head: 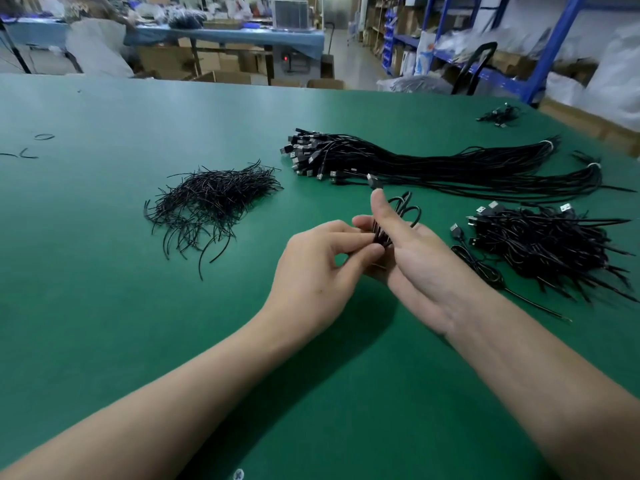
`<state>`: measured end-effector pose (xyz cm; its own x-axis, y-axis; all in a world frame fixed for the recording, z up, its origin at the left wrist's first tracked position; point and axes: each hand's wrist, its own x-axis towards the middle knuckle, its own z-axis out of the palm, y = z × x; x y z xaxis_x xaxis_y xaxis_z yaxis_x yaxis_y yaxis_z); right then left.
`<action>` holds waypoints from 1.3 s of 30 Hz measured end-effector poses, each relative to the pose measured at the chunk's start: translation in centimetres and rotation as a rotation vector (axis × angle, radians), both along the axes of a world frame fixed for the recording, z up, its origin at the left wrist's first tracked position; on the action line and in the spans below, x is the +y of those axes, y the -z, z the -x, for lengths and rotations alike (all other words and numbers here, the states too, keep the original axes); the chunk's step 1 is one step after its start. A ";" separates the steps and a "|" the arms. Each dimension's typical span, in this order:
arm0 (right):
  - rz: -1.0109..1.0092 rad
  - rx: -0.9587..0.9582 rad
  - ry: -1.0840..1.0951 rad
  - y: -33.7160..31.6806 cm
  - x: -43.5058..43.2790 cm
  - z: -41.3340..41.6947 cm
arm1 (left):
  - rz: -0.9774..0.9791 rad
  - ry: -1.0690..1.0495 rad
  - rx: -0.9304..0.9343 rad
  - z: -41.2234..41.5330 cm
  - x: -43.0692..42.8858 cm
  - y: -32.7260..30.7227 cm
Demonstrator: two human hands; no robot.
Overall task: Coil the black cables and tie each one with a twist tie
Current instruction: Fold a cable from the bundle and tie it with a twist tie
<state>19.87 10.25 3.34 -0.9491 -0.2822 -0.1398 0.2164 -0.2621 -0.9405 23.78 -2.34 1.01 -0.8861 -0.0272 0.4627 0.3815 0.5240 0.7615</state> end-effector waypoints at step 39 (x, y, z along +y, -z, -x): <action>-1.135 0.684 0.026 1.1 -0.7 -0.1 | -0.378 0.042 -0.078 0.0 1.7 -0.5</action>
